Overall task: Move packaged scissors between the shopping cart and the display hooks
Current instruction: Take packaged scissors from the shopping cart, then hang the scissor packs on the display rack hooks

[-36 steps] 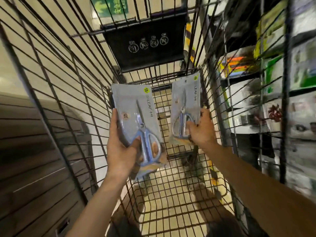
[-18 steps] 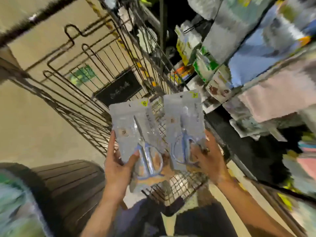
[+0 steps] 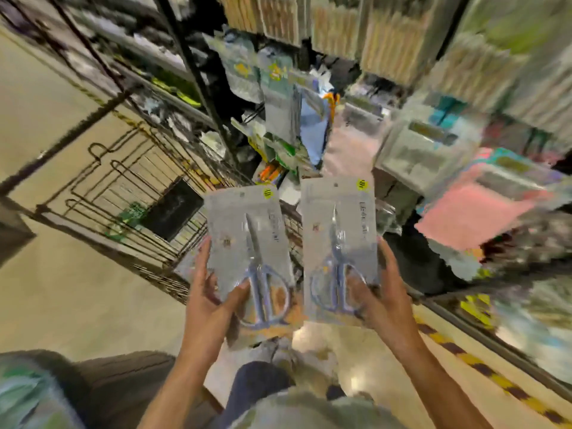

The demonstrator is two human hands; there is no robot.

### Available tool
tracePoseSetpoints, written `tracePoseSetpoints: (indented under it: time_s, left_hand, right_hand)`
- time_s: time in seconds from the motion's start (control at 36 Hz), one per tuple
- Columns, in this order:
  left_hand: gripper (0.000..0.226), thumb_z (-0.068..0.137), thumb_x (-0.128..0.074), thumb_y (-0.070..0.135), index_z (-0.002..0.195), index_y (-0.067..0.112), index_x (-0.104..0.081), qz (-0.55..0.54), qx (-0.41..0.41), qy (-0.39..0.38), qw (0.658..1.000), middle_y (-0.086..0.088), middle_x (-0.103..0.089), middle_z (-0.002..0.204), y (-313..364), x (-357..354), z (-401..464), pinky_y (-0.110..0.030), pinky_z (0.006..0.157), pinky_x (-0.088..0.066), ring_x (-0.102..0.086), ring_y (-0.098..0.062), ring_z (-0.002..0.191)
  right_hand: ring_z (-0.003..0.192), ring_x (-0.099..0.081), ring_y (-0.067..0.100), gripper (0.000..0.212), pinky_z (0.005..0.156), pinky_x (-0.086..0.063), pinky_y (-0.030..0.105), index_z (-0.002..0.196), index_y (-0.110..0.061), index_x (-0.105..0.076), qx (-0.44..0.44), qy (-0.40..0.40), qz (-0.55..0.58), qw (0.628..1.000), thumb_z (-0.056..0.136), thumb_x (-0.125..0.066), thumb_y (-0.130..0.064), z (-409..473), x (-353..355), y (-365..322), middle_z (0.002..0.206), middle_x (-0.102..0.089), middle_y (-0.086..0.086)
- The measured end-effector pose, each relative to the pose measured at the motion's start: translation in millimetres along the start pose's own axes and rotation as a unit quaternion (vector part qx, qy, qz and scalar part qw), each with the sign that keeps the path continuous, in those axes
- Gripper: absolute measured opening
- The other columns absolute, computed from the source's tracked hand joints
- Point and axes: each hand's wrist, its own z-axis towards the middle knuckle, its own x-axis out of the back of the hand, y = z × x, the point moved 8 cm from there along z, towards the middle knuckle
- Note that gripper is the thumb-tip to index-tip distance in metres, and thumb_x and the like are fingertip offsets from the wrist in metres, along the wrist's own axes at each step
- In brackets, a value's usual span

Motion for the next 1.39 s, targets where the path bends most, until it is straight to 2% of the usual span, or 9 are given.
tracePoseSetpoints:
  time_s: [0.08, 0.19, 0.31, 0.44, 0.69, 0.83, 0.92, 1.0, 1.39]
  left_hand:
    - [0.091, 0.083, -0.077, 0.005, 0.152, 0.048, -0.035, 0.028, -0.025, -0.029, 0.999, 0.016, -0.059, 0.143, 11.9, -50.5, -33.6, -0.038, 0.1, -0.056, -0.063, -0.01, 0.125]
    - [0.091, 0.083, -0.077, 0.007, 0.15, 0.053, -0.036, 0.04, -0.04, -0.084, 0.995, 0.01, -0.06, 0.143, 22.5, -121.7, -74.8, -0.048, 0.101, -0.055, -0.063, -0.016, 0.125]
    - [0.092, 0.078, -0.083, 0.022, 0.151, 0.051, -0.034, 0.051, -0.06, -0.165, 0.983, 0.027, -0.057, 0.14, 34.8, -192.1, -113.2, -0.036, 0.099, -0.057, -0.061, -0.003, 0.125]
    - [0.087, 0.082, -0.076, 0.014, 0.151, 0.048, -0.037, 0.049, -0.084, -0.266, 0.959, 0.01, -0.061, 0.142, 45.5, -269.0, -154.9, -0.022, 0.087, -0.058, -0.065, -0.01, 0.122]
    - [0.086, 0.083, -0.074, 0.004, 0.144, 0.053, -0.038, 0.025, -0.13, -0.396, 0.909, 0.0, -0.067, 0.136, 80.0, -350.7, -220.1, -0.035, 0.092, -0.06, -0.069, -0.019, 0.118]
    - [0.084, 0.082, -0.073, 0.004, 0.145, 0.049, -0.039, -0.012, -0.154, -0.423, 0.893, -0.001, -0.07, 0.13, 106.1, -362.4, -244.3, -0.039, 0.094, -0.059, -0.069, -0.02, 0.117]
    - [0.085, 0.089, -0.07, -0.002, 0.15, 0.048, -0.036, -0.023, -0.158, -0.45, 0.879, 0.002, -0.067, 0.135, 122.2, -364.3, -253.4, -0.048, 0.102, -0.054, -0.065, -0.02, 0.125]
    - [0.086, 0.084, -0.075, 0.011, 0.146, 0.055, -0.036, -0.032, -0.16, -0.456, 0.875, 0.019, -0.066, 0.134, 142.0, -367.5, -254.6, -0.038, 0.102, -0.055, -0.062, -0.012, 0.126]
    - [0.088, 0.083, -0.075, 0.011, 0.146, 0.06, -0.036, -0.081, -0.253, -0.439, 0.858, 0.008, -0.052, 0.152, 233.5, -419.6, -271.5, -0.049, 0.109, -0.049, -0.056, -0.013, 0.134]
  right_hand:
    - [0.133, -0.051, 0.002, 0.071, 0.095, -0.047, 0.014, 0.155, -0.028, -0.03, 0.016, 0.047, 0.005, 0.999, 0.096, -0.063, -0.005, -36.7, 65.0, -4.9, 0.147, -0.05, -0.021]
    - [0.131, -0.055, 0.017, 0.077, 0.101, -0.053, 0.045, 0.155, -0.042, -0.024, -0.005, 0.081, 0.007, 0.997, 0.098, -0.062, -0.008, -87.8, 148.9, 0.9, 0.153, -0.047, -0.012]
    - [0.134, -0.053, 0.011, 0.078, 0.106, -0.05, 0.046, 0.156, -0.038, -0.022, -0.003, 0.148, 0.019, 0.989, 0.098, -0.062, -0.006, -141.8, 221.9, -5.9, 0.151, -0.048, -0.012]
    - [0.128, -0.06, 0.017, 0.08, 0.099, -0.055, 0.039, 0.155, -0.042, -0.022, -0.002, 0.241, 0.044, 0.97, 0.097, -0.064, -0.007, -208.7, 290.8, -5.2, 0.146, -0.056, -0.003]
    - [0.126, -0.06, 0.009, 0.079, 0.103, -0.053, 0.039, 0.146, -0.055, -0.031, 0.029, 0.399, 0.061, 0.914, 0.094, -0.068, -0.008, -308.9, 351.1, -26.8, 0.14, -0.059, -0.017]
    - [0.109, -0.068, 0.005, 0.08, 0.082, -0.057, 0.018, 0.15, -0.046, -0.032, 0.048, 0.433, 0.053, 0.899, 0.092, -0.068, -0.004, -340.2, 363.1, -52.9, 0.123, -0.069, -0.018]
    - [0.11, -0.069, 0.011, 0.08, 0.089, -0.058, 0.031, 0.148, -0.047, -0.033, 0.056, 0.442, 0.053, 0.894, 0.092, -0.066, -0.001, -347.7, 367.2, -71.0, 0.122, -0.071, -0.015]
    - [0.113, -0.069, 0.016, 0.081, 0.093, -0.058, 0.037, 0.146, -0.051, -0.032, 0.067, 0.448, 0.058, 0.89, 0.091, -0.067, -0.003, -353.5, 369.6, -92.7, 0.127, -0.07, -0.005]
    - [0.111, -0.07, 0.015, 0.08, 0.095, -0.056, 0.042, 0.149, -0.047, -0.032, 0.156, 0.439, 0.035, 0.884, 0.085, -0.067, -0.013, -350.8, 441.3, -177.1, 0.119, -0.072, -0.015]
